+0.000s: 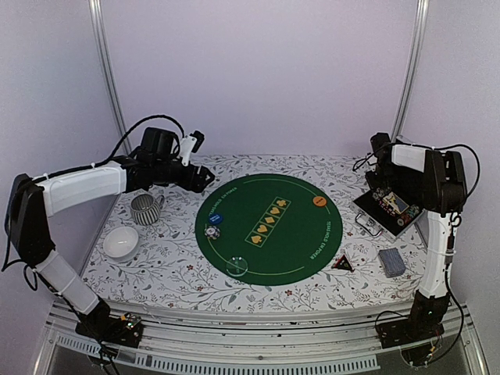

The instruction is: Distribute texas hold em gaming equipment

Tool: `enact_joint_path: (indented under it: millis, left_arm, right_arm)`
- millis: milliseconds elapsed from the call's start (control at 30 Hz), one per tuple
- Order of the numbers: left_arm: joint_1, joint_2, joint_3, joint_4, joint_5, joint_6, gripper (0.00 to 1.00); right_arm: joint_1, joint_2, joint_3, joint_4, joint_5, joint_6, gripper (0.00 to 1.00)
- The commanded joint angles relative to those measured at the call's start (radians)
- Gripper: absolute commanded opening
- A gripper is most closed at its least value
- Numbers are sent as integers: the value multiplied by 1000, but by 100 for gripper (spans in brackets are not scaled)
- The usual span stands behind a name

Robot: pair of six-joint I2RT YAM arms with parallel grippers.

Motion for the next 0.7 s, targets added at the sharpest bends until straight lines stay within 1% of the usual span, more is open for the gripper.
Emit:
enact_joint_path:
  millis: [0,300,433,667]
  left_arm:
    - [12,-17,-16,19,24,7,86]
    - [13,-21,-18,17,30,9,86]
    - [12,-25,-20,18,34,10,86]
    - [12,-33,-24,21,35,12,86]
  right_arm:
    - [-2,-22,-30,-28,0,0,60]
    - [-2,-78,-42,-18,-68,-7,60]
    - [-2,-94,-47,-12,-56,-5,61]
    - [-7,-70,-59,-8,-16,-23,61]
